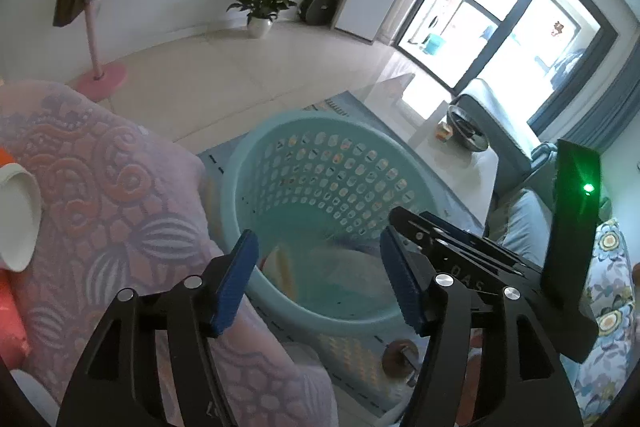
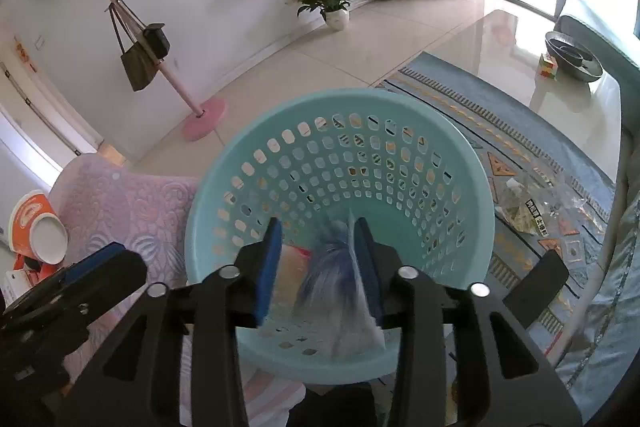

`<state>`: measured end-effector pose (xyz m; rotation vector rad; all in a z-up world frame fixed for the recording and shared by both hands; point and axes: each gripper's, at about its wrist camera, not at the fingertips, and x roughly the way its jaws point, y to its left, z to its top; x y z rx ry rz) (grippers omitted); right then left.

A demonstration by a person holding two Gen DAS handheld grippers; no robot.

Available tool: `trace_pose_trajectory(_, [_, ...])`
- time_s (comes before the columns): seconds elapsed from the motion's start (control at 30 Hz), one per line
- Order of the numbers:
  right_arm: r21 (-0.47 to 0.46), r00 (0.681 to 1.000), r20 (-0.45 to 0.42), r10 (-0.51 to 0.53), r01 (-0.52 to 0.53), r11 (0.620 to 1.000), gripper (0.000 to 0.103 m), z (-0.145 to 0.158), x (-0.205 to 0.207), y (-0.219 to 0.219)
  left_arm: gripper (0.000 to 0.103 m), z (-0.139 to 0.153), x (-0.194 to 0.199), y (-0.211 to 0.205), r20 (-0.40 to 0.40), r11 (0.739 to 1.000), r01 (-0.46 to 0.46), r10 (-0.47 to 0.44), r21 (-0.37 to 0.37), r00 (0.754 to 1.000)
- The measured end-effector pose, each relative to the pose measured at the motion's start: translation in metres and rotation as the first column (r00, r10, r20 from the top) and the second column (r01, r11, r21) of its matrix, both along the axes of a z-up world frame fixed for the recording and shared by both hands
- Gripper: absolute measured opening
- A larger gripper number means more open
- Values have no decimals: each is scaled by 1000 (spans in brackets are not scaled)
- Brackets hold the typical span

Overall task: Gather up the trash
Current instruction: 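Carry both items over the blue basket and open both tools to drop them, then move both tools back over the table toward the remaining trash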

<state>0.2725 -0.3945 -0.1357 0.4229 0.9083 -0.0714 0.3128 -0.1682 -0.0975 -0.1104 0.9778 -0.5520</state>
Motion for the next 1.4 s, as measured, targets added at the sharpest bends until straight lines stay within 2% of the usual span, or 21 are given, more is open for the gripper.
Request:
trace_pose_trajectory(0.1, [0,1000,14,1,-1,1000,41,7,-6,2,66,9,-11,1,19,1000,-1,1,-10,1000])
trace_pose_trajectory(0.4, [-21,995,85,52,-50,999,41,48,-30,32,66,49,-53,25,126,998,-16,22,-55,992])
trace_pose_trajectory(0.63, [-65,973,179,147,-137,988,41,89,-57,82,66,85,-98,65,226,993,-77,96,-90,969])
trace_pose_trajectory(0.77, [-89,950,223,217,-202,975,41,104,-71,113,66,103,-125,95,278,986,-132,157,-107,948])
trace_pose_trajectory(0.9, [-121,918,263,298,-275,954,47,117,-82,150,66,117,-148,133,319,971,-208,237,-120,918])
trace_pose_trajectory(1.07, [-143,865,286,412,-386,911,49,123,-94,200,66,126,-167,185,345,944,-308,331,-120,879])
trace_pose_trajectory(1.13, [-153,851,280,445,-418,896,57,120,-98,216,66,126,-171,209,338,926,-355,377,-126,863])
trace_pose_trajectory(1.27, [-131,828,245,504,-487,864,63,108,-106,246,66,120,-174,243,312,898,-419,439,-133,843])
trace_pose_trajectory(1.37, [-88,820,220,528,-522,848,70,98,-111,264,64,113,-175,265,287,883,-448,470,-142,835])
trace_pose_trajectory(1.4, [-76,819,214,532,-529,845,76,95,-112,270,64,112,-174,268,285,883,-448,469,-141,836])
